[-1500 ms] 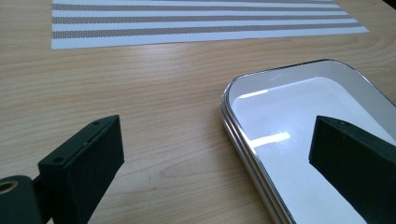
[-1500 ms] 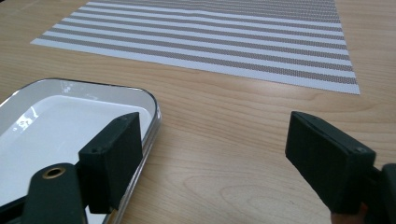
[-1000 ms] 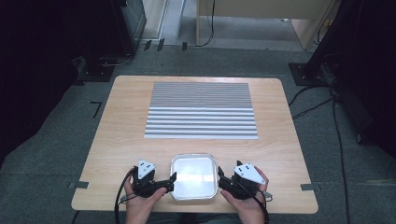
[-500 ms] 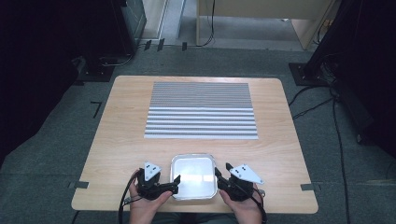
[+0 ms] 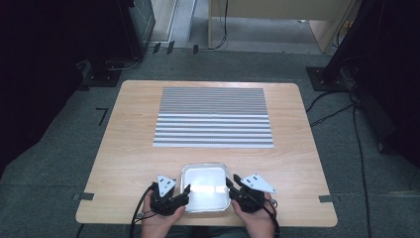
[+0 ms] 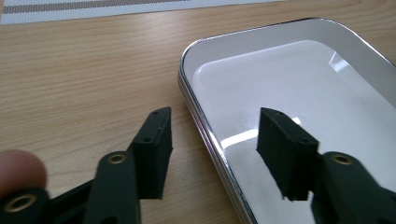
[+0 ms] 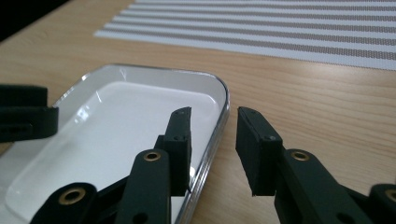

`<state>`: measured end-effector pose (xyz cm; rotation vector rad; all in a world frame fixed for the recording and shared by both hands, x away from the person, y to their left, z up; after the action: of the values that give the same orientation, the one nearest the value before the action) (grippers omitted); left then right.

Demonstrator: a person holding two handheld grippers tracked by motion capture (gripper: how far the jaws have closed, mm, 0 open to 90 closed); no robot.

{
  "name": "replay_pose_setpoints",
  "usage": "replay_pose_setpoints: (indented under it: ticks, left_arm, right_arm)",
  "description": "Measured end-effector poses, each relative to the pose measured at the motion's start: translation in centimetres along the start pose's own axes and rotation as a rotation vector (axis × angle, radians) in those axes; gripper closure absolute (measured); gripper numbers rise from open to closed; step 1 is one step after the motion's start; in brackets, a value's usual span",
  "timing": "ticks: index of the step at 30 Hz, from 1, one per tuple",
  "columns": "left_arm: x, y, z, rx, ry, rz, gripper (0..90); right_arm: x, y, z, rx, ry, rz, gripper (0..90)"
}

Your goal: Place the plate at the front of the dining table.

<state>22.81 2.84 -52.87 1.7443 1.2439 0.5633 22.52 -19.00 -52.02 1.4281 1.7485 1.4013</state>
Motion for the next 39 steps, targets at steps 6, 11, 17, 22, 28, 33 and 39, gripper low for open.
replay_pose_setpoints:
  ticks: [6,11,17,22,28,33,39]
  left_arm:
    - [0.2,0.0,-0.1,-0.013,-0.015,-0.009,67.6]
    - [0.5,-0.3,0.2,0.003,0.003,-0.027,68.8]
    - [0.4,-0.4,0.3,-0.009,0.023,-0.038,70.4]
    - [-0.6,-0.7,0.3,-0.019,0.067,0.003,77.0]
    - [-0.4,-0.6,0.2,-0.041,0.069,-0.053,79.6]
    - [-0.5,-0.5,0.2,-0.049,0.066,-0.065,75.4]
    - [-0.6,-0.3,0.0,-0.070,0.081,-0.059,68.2]
  right_arm:
    - [0.1,-0.4,0.4,0.044,0.019,0.081,75.9]
    - [0.7,-0.5,0.6,0.048,-0.020,0.081,77.3]
    - [0.7,-0.8,1.2,0.056,-0.082,0.063,83.0]
    - [1.0,-1.2,1.7,0.064,-0.139,0.040,84.5]
    - [1.4,-1.2,1.9,0.050,-0.193,0.040,86.8]
    - [1.2,-1.0,2.0,0.024,-0.191,0.121,88.4]
    - [1.4,-0.2,1.2,-0.033,-0.187,0.147,90.0]
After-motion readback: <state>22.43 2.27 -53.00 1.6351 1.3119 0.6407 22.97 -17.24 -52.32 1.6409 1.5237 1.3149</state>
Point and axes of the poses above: each handheld gripper's, and its own axes: z roughly forward along the jaws, y roughly out of its top, x roughly to its left, the point moved 5 cm from there along z, roughly forward along the jaws, and after that the axes turned 10 degrees about -x, right-handed, at the moved point
